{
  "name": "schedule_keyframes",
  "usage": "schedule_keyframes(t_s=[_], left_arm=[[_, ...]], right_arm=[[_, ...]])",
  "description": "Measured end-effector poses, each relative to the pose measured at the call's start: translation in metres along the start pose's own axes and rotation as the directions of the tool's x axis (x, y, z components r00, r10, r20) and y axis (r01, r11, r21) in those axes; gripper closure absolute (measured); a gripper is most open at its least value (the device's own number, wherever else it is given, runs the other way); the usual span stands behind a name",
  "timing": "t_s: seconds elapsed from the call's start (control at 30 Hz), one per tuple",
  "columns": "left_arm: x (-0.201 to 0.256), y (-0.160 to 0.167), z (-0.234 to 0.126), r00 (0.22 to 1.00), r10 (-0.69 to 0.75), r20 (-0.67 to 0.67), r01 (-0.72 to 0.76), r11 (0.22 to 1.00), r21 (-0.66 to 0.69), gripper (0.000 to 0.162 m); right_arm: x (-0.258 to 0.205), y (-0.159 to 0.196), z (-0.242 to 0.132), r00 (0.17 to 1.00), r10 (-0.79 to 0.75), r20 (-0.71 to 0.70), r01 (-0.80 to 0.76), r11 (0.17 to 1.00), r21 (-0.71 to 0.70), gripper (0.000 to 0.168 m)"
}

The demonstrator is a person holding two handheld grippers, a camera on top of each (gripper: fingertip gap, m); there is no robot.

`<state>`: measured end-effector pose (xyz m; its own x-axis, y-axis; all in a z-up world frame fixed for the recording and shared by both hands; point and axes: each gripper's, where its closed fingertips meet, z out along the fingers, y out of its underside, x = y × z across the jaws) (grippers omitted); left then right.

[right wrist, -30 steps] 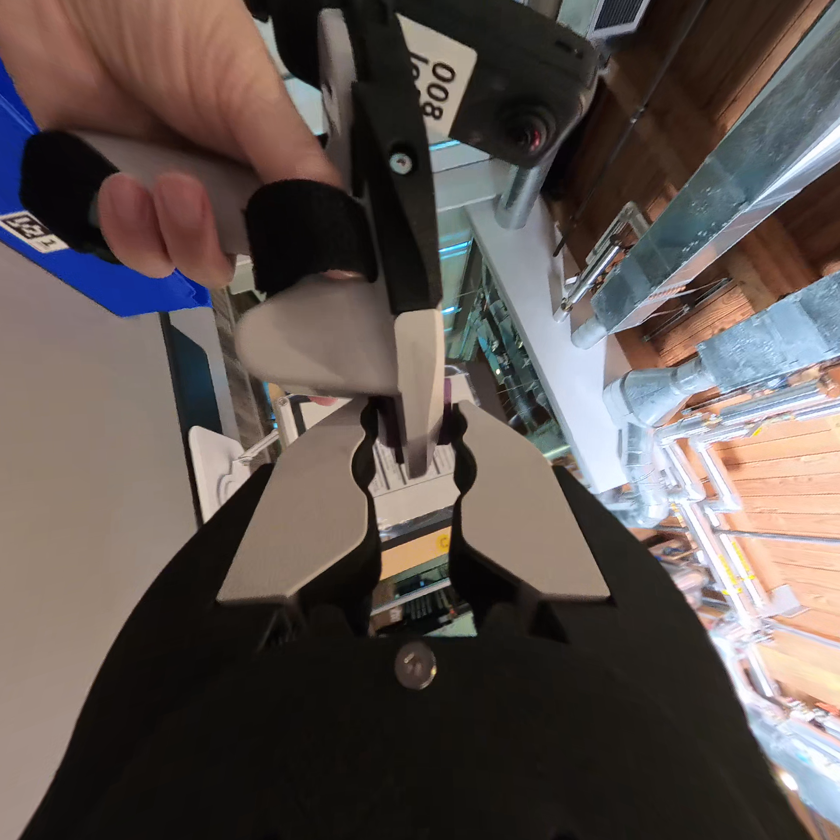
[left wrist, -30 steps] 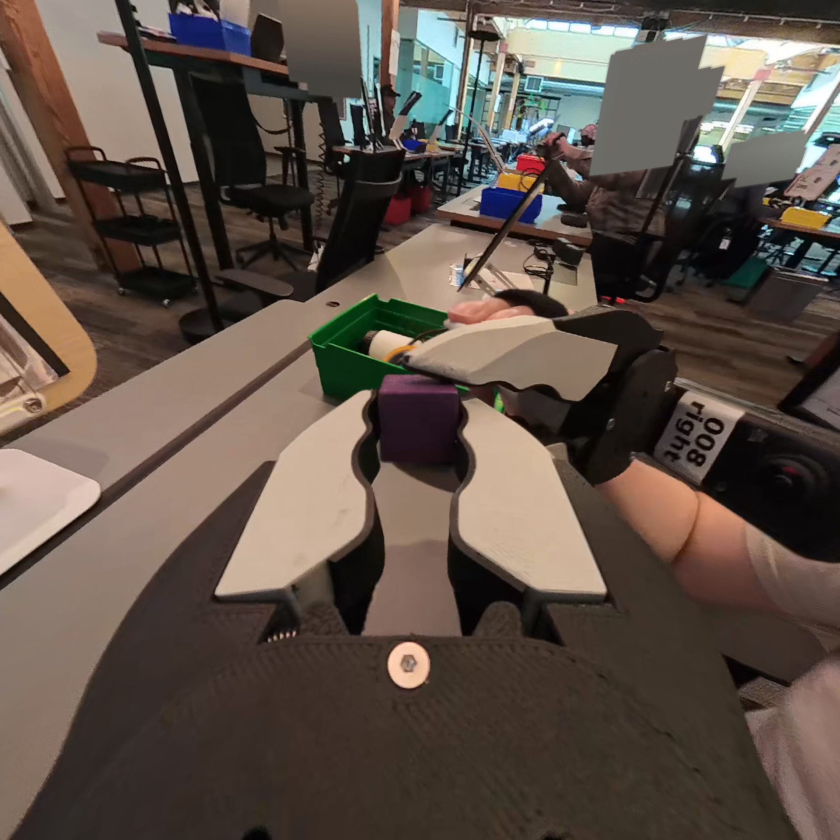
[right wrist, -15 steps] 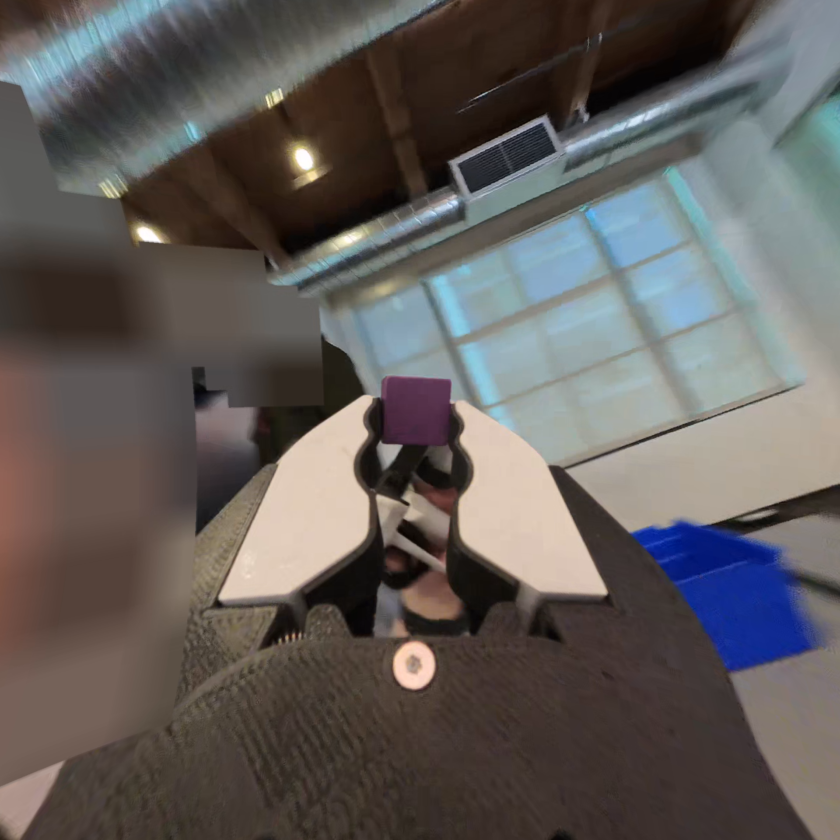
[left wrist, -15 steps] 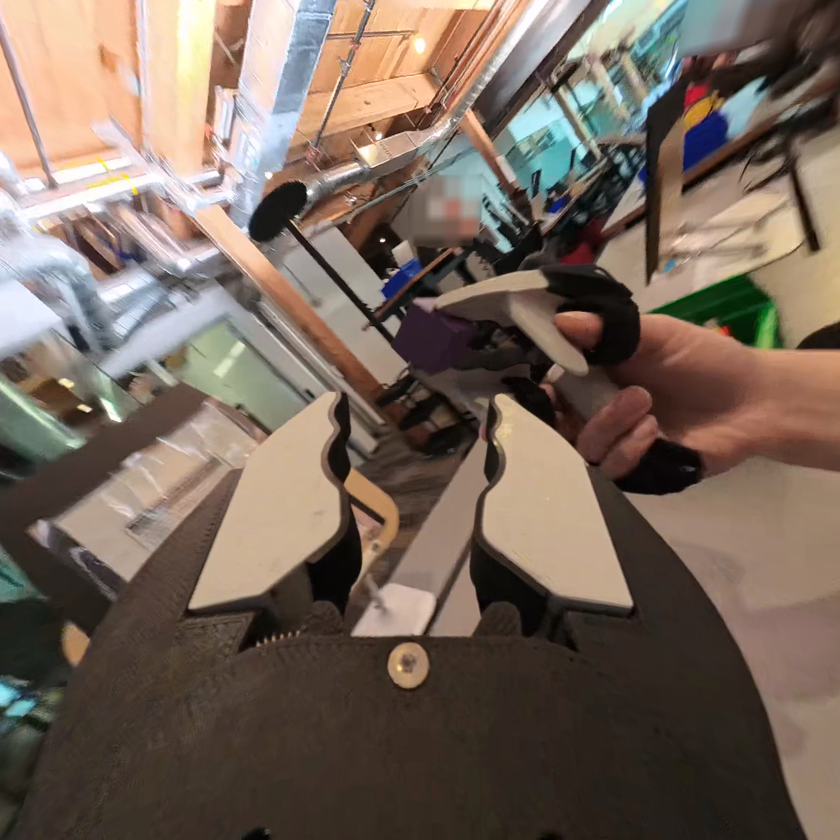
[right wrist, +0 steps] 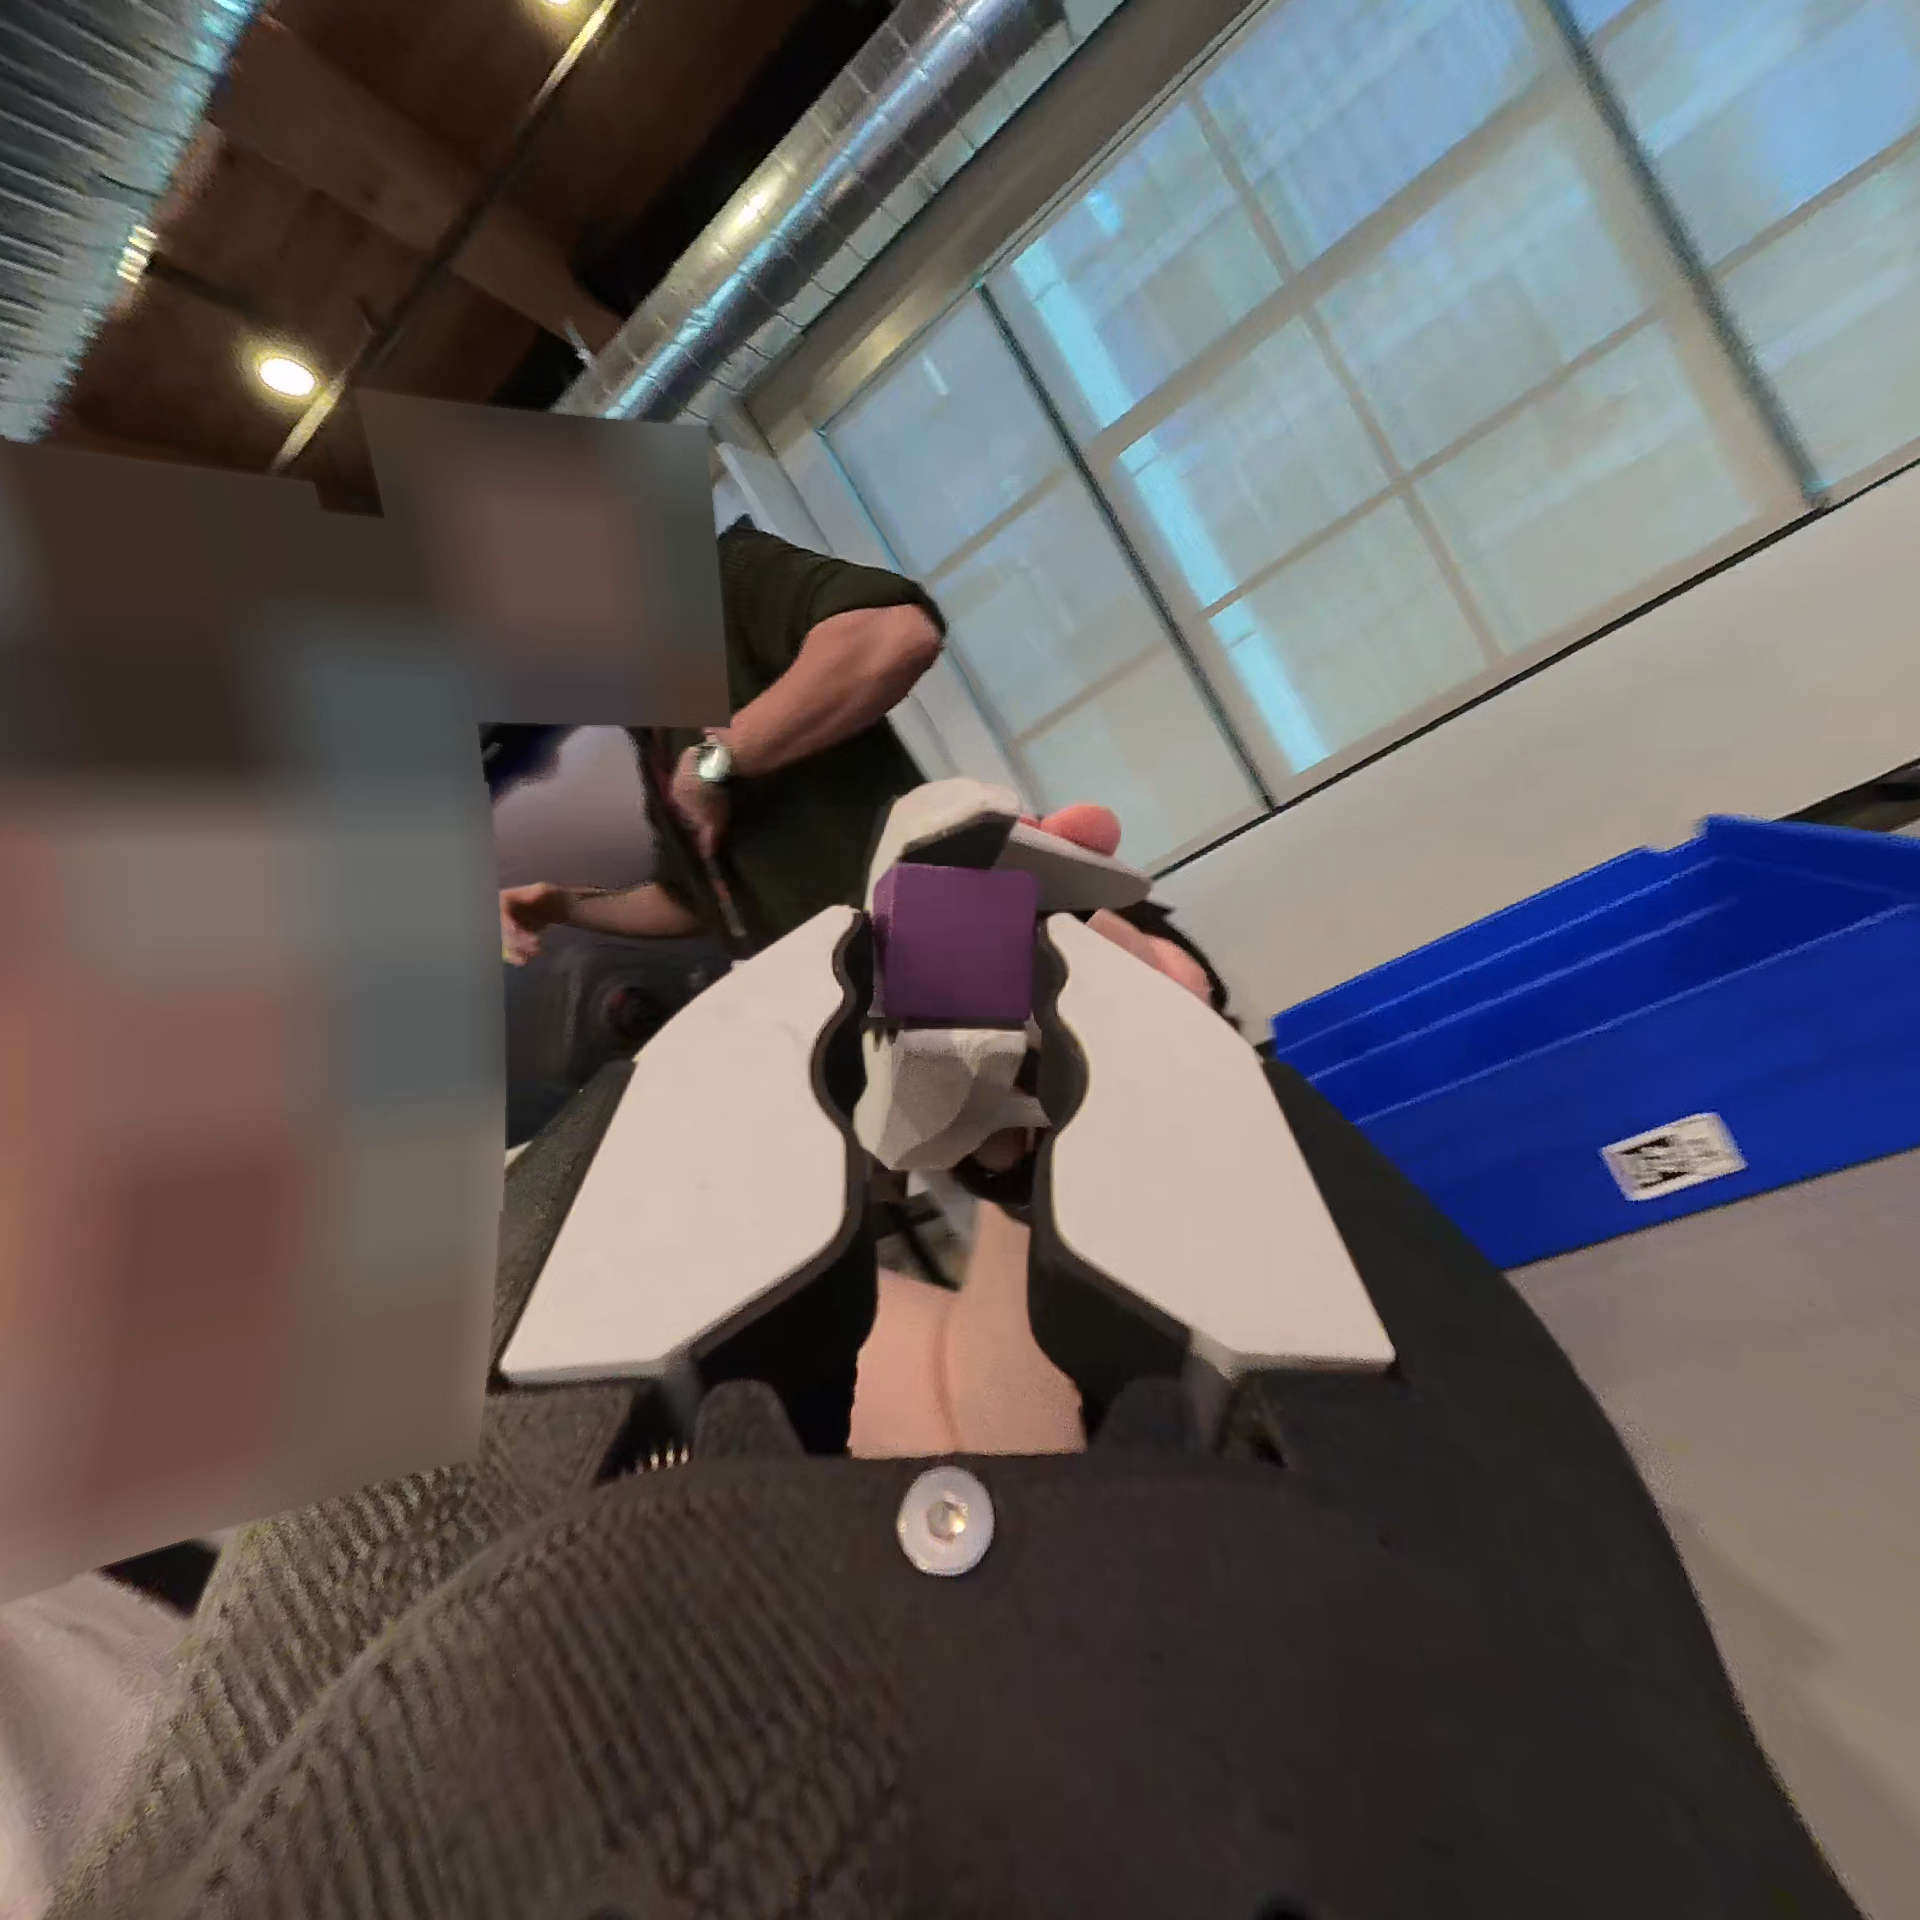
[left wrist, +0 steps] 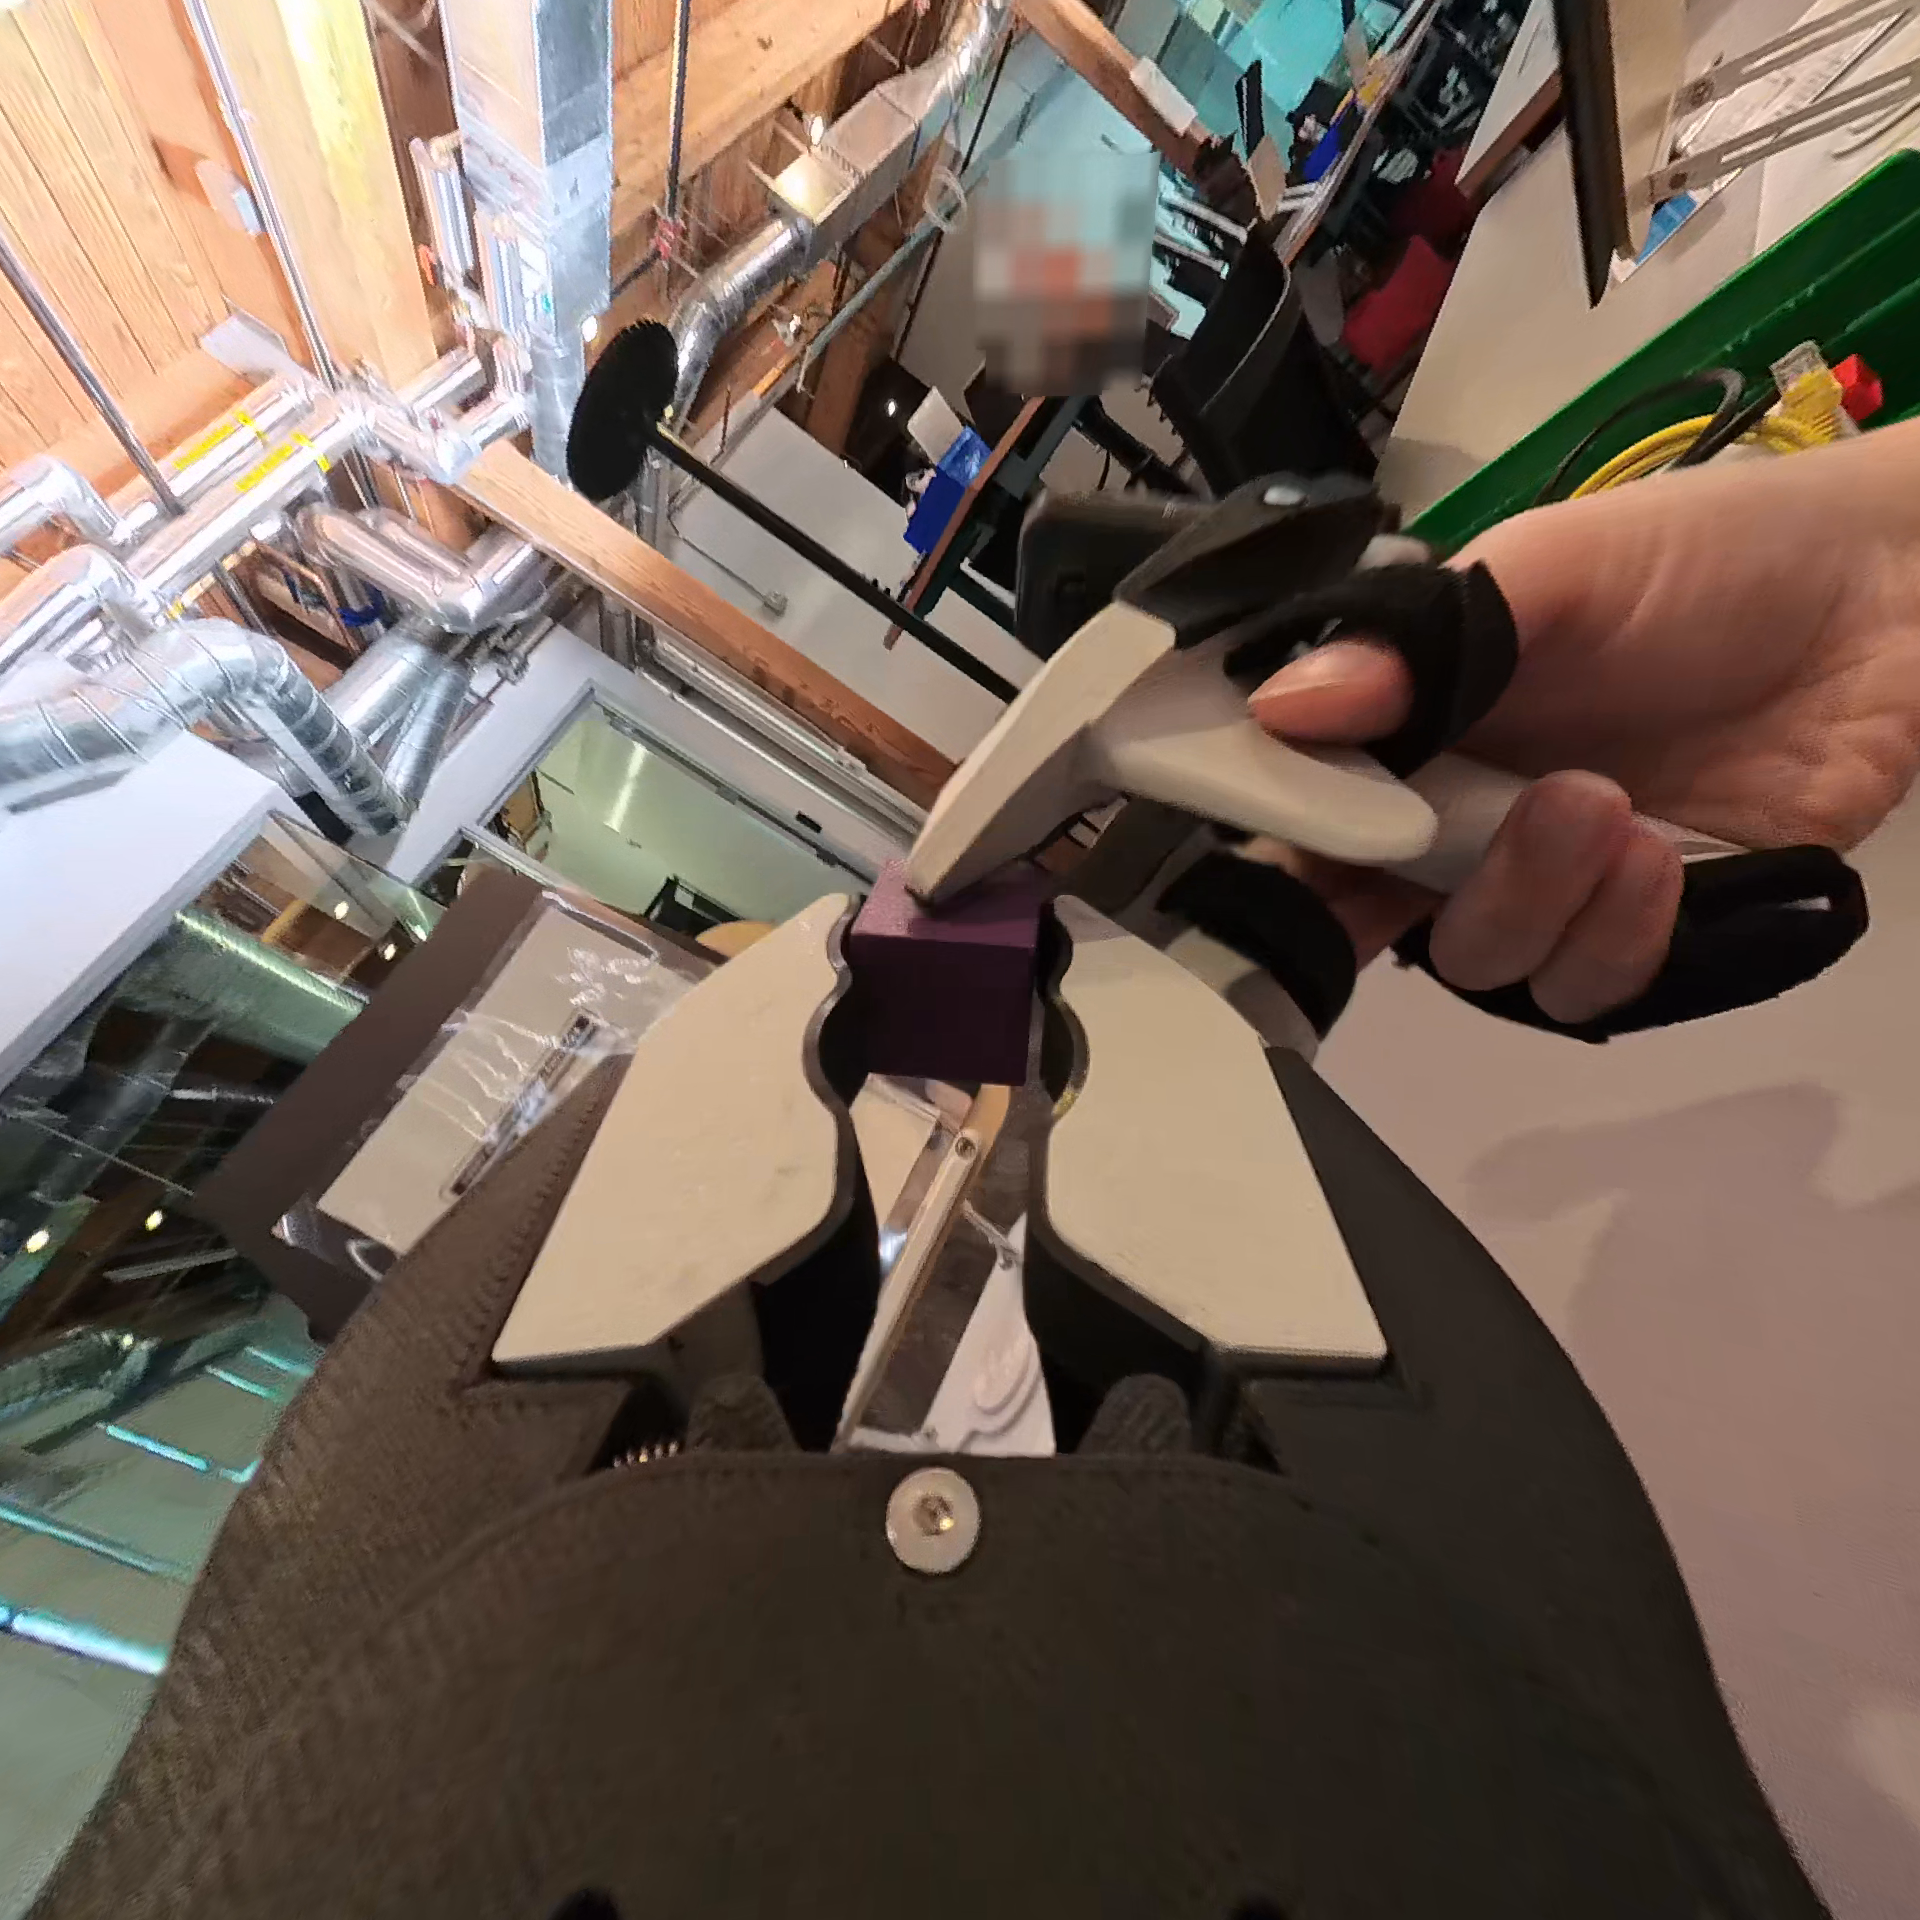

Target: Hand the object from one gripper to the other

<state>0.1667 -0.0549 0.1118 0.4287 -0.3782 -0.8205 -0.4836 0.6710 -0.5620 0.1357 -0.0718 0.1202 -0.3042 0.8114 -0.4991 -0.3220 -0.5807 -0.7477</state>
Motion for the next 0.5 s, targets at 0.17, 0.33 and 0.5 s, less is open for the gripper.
schedule_keyframes(t_s=[0.17,0.33,0.5], left_arm=[[-0.008,0.021,0.003,0.993,-0.118,0.003,0.117,0.985,-0.128,0.133],[0.014,-0.011,-0.005,0.810,-0.505,-0.297,0.511,0.857,-0.066,0.133],[0.026,-0.019,-0.016,0.501,-0.713,-0.490,0.733,0.651,-0.198,0.133]], right_arm=[[0.007,-0.024,-0.019,0.900,-0.375,-0.220,0.382,0.924,-0.015,0.121],[-0.006,-0.022,-0.033,0.406,-0.882,-0.240,0.845,0.462,-0.269,0.112],[-0.029,-0.008,-0.033,-0.056,-0.995,-0.087,0.918,-0.016,-0.397,0.123]])
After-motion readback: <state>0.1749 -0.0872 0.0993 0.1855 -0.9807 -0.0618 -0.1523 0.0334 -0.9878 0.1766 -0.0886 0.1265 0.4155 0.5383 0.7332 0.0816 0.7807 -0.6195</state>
